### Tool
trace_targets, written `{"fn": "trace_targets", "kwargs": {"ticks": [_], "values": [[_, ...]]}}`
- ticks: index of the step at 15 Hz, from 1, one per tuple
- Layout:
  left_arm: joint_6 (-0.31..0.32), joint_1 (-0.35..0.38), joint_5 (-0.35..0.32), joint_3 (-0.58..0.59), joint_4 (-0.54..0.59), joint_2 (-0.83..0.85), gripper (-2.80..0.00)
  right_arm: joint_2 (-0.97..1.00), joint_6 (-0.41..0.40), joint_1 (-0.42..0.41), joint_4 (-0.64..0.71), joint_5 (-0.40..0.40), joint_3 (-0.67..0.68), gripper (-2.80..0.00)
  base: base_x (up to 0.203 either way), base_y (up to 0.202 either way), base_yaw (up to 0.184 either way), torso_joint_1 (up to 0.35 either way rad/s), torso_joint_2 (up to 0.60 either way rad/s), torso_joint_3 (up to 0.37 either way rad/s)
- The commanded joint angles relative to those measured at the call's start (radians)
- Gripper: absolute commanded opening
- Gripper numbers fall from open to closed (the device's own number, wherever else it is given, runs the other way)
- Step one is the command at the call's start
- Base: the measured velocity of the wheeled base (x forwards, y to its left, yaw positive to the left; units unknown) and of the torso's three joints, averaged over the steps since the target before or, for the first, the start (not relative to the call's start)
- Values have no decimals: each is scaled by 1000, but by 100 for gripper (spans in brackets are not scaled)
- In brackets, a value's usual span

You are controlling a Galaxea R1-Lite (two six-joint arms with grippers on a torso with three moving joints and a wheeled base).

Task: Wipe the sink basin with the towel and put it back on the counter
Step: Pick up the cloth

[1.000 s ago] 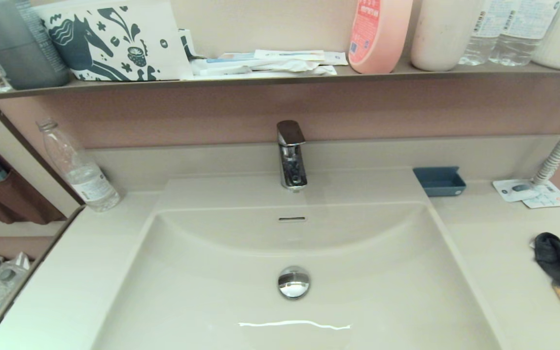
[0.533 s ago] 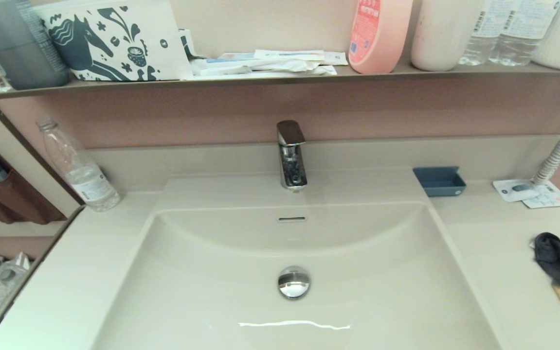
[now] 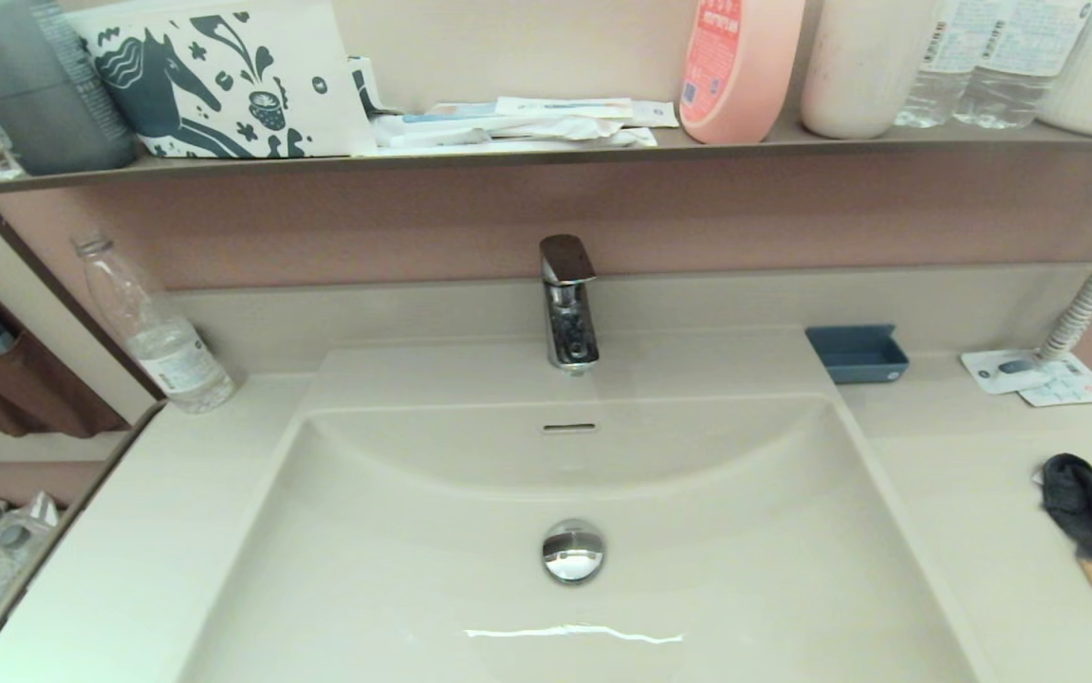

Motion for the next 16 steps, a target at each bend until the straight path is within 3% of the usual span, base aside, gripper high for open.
{"fn": "trace_targets", "kwargs": {"ticks": [1, 4, 7, 12, 16], "values": [[-1, 0, 1, 0, -1, 2, -280, 0, -7, 0, -1, -1, -10, -280, 0, 0, 0, 0, 0, 0], [-1, 0, 1, 0, 0, 2, -280, 33, -20, -1, 9, -24, -98, -280, 0, 0, 0, 0, 0, 0], [-1, 0, 1, 0, 0, 2, -280, 189, -12, -1, 5, -76, -213, -280, 0, 0, 0, 0, 0, 0], [-1, 0, 1, 0, 0, 2, -280, 661, 58, -7, 16, -222, -352, -280, 0, 0, 0, 0, 0, 0], [-1, 0, 1, 0, 0, 2, -280, 1007, 116, -57, 190, -258, -518, -280, 0, 0, 0, 0, 0, 0]]}}
